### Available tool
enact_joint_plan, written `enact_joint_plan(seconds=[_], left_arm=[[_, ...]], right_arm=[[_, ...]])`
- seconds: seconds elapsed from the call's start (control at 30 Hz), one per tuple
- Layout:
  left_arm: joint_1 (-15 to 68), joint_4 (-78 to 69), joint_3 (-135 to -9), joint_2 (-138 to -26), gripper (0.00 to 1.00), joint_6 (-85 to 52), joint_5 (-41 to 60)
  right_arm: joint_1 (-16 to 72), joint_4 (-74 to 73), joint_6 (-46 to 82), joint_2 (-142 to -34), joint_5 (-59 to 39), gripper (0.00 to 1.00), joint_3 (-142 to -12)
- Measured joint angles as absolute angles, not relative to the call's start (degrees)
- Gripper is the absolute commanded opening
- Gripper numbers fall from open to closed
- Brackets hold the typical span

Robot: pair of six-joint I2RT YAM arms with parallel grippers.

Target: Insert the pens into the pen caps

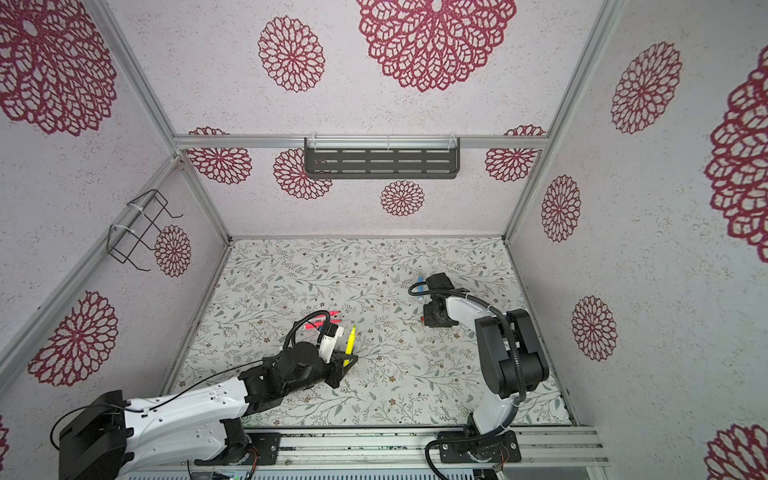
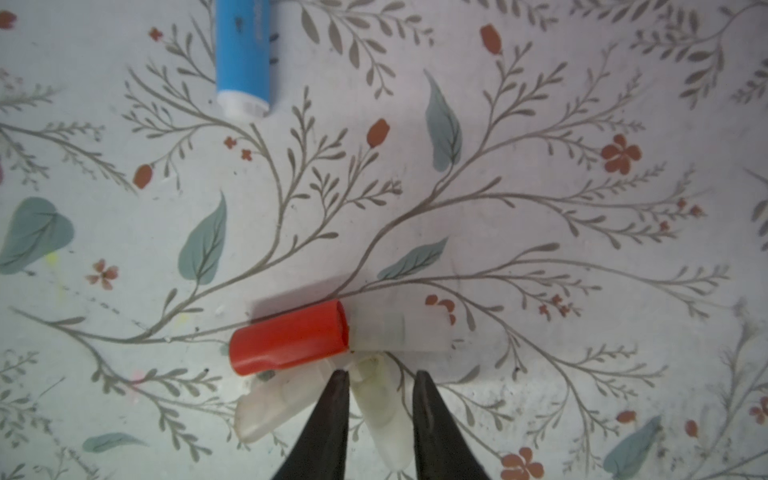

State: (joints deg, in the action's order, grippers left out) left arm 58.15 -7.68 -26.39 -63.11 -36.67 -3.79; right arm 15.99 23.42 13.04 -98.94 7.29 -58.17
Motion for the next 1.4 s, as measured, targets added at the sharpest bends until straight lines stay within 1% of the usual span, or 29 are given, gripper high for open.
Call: enact_joint_plan(seconds=[0.1, 0.37, 0.5, 0.67, 0.77, 0.93, 1.1, 1.27, 1.4], left_arm=[[58.2, -7.6, -26.2, -62.6, 0.0, -36.7, -3.9], [58.2, -7.6, -26.2, -62.2, 0.0, -36.7, -4.3], [58.2, -7.6, -26.2, -62.2, 0.0, -36.7, -4.7], [58.2, -7.5, -26.2, -62.1, 0.0, -36.6, -5.1], [58.2, -7.1, -26.2, -61.7, 0.0, -36.4, -5.5], [58.2, -6.4, -26.2, -60.3, 0.0, -35.9, -6.2], [58.2, -5.8, -26.2, -58.5, 0.0, -35.6, -7.0], [58.2, -5.6, -24.5, -56.1, 0.0, -35.9, -7.6], [58.2, -4.3, -23.7, -54.8, 0.0, -36.2, -8.3]], right_arm=[[16.0, 23.5, 12.9, -99.9, 7.3, 0.27, -58.2], [15.9, 22.4, 12.7, -100.3, 7.3, 0.14, -58.2], [15.9, 20.7, 13.1, -99.6, 7.2, 0.1, -57.0], [18.0, 20.0, 13.2, -95.9, 6.8, 0.1, -52.8], [22.5, 21.1, 13.2, -93.0, 6.7, 0.09, -50.9], [31.5, 21.6, 13.1, -90.3, 5.6, 0.1, -51.2], [36.4, 22.7, 13.1, -92.8, 5.1, 0.1, -55.1], [38.7, 23.5, 13.0, -98.6, 5.5, 0.09, -59.8], [40.1, 24.2, 13.0, -101.2, 5.8, 0.1, -61.4]])
